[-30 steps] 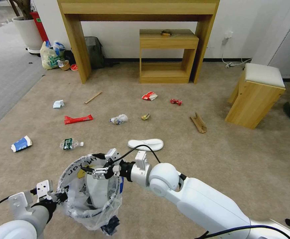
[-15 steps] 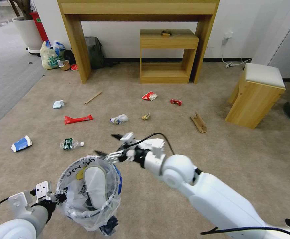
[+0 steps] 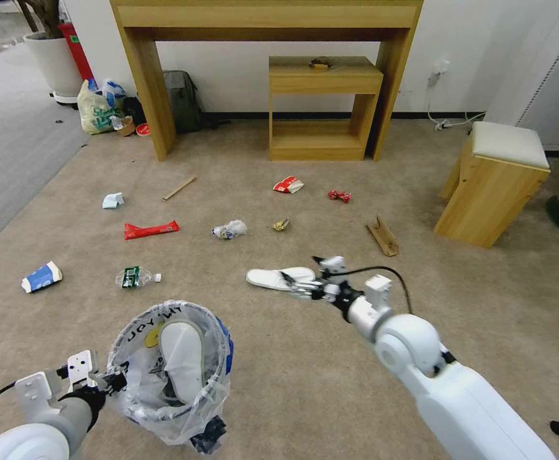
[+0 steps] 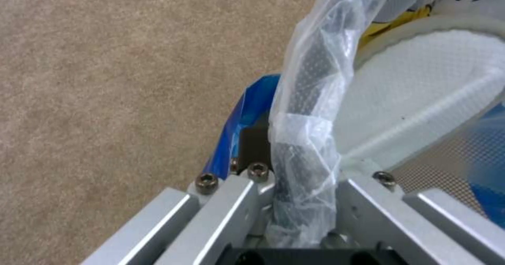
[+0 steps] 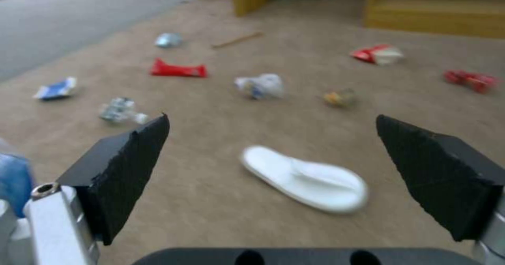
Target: Pick up the trash bin and place the garbage on the floor into it.
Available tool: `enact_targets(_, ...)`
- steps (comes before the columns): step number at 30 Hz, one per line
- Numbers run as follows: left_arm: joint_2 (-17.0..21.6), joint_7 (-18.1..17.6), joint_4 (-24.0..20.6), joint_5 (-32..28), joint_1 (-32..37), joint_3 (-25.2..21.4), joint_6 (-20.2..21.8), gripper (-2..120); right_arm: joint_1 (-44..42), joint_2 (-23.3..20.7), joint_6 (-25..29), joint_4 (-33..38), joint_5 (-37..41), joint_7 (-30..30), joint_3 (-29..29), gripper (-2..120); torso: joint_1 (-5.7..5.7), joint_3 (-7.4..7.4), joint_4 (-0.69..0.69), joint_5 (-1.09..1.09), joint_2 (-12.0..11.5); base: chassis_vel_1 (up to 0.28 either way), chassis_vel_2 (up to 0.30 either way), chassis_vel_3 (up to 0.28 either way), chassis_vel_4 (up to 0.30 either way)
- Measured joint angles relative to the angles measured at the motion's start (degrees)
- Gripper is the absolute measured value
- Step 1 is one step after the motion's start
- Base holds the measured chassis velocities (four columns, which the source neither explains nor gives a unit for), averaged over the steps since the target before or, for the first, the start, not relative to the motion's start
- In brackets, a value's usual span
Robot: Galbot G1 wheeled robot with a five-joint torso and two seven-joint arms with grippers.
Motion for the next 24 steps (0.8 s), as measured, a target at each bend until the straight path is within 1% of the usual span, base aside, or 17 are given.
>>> enact_targets(2, 0.0, 0.2, 0.1, 0.3, 0.0, 0.0, 0.0, 0, -1.2, 0.0, 0.4, 0.2, -0.5, 0.2, 1.0, 100, 0.0, 0.0, 0.0, 0.0, 0.0, 0.0, 0.0, 0.0, 0.0)
enact_targets(5, -0.8, 1.7, 0.7, 1.8, 0.2, -0.2, 0.0, 0, -7.1, 0.8, 2.1, 1.3, -2.7, 1.9, 4.5, 100, 0.0, 0.0, 0.01, -0.01, 0.0, 0.0, 0.0, 0.0, 0.0)
enact_targets(6, -0.8, 1.7, 0.7, 1.8, 0.2, -0.2, 0.0, 0, -7.1, 0.8, 2.1, 1.3, -2.7, 1.9, 4.5, 100, 0.0, 0.0, 0.01, -0.01, 0.0, 0.0, 0.0, 0.0, 0.0)
enact_targets(9, -1.0, 2.6, 0.7, 2.4, 0.7, -0.7, 0.0, 0, -11.4, 4.8, 2.7, 2.0, -4.2, 2.4, 7.9, 100, 0.0, 0.0, 0.01, -0.01, 0.0, 0.0, 0.0, 0.0, 0.0)
enact_targets(10, -1.0, 2.6, 0.7, 2.4, 0.7, -0.7, 0.0, 0, -11.4, 4.8, 2.7, 2.0, -4.2, 2.4, 7.9, 100, 0.0, 0.0, 0.01, -0.01, 0.0, 0.0, 0.0, 0.0, 0.0)
enact_targets(12, -1.0, 3.1, 0.8, 2.5, 1.0, -1.1, 0.0, 0, -13.5, 7.4, 3.2, 3.0, -5.4, 2.5, 10.2, 100, 0.0, 0.0, 0.01, -0.01, 0.0, 0.0, 0.0, 0.0, 0.0)
enact_targets(13, -0.9, 3.2, 0.9, 2.6, 1.0, -1.2, 0.0, 0, -14.0, 7.8, 3.3, 3.4, -5.6, 2.5, 10.8, 100, 0.0, 0.0, 0.02, -0.01, 0.0, 0.0, 0.0, 0.0, 0.0)
enact_targets(14, -0.9, 3.2, 0.9, 2.6, 1.0, -1.2, 0.0, 0, -14.0, 7.8, 3.3, 3.4, -5.6, 2.5, 10.8, 100, 0.0, 0.0, 0.02, -0.01, 0.0, 0.0, 0.0, 0.0, 0.0)
enact_targets(17, -0.9, 3.6, 0.9, 2.7, 1.1, -1.3, 0.0, 0, -15.9, 8.9, 3.4, 5.2, -6.0, 2.2, 13.2, 100, 0.0, 0.0, 0.02, -0.02, 0.0, 0.0, 0.0, 0.0, 0.0)
enact_targets(24, -0.9, 4.3, 0.9, 3.4, 1.2, -1.2, 0.0, 0, -17.0, 9.9, 3.9, 5.8, -6.8, 1.0, 15.2, 100, 0.0, 0.0, 0.02, -0.01, 0.0, 0.0, 0.0, 0.0, 0.0)
